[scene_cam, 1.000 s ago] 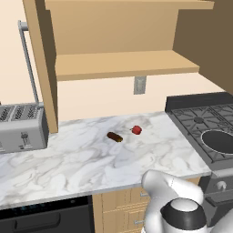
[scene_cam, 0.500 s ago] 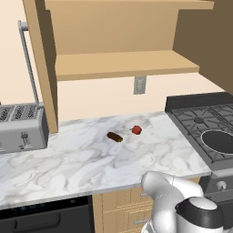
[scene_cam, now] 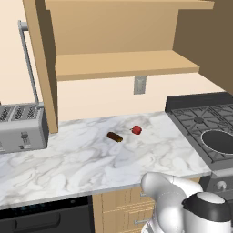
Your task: Pick the pan from the cabinet and place it on the stove. Then turn on the stove burner for the pan.
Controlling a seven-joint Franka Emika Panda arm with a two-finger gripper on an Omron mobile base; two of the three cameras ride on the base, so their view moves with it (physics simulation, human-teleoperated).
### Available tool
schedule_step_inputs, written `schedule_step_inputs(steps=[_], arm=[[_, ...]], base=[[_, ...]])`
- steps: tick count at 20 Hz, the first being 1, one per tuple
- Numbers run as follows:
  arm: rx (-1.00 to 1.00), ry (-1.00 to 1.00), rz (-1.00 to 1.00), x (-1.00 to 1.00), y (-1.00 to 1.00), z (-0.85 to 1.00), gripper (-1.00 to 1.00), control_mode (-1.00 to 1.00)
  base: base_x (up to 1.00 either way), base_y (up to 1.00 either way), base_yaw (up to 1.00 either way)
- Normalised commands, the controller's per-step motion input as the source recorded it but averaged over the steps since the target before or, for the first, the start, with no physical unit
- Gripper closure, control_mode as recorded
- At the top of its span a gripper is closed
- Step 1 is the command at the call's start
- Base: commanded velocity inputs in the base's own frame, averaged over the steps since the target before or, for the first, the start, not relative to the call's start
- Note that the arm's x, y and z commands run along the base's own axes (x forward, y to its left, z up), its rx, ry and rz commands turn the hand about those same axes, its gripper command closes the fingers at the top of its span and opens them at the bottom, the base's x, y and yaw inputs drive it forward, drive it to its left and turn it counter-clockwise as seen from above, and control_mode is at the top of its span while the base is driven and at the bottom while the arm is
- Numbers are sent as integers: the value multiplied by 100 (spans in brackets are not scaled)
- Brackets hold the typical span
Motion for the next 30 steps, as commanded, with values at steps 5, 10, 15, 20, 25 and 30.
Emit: schedule_step_inputs(steps=[5,10,15,20,25,30], arm=[[1,0,-8,7,0,-15,-100,-100],[3,1,-11,12,8,-10,-100,-100],[4,6,-9,16,13,-3,-100,-100],[2,8,-1,16,3,-8,-100,-100],[0,4,0,18,0,-15,-100,-100],[3,0,0,9,0,-20,-100,-100]], base=[[0,0,0],[0,0,0],[0,0,0],[0,0,0],[0,0,0],[0,0,0]])
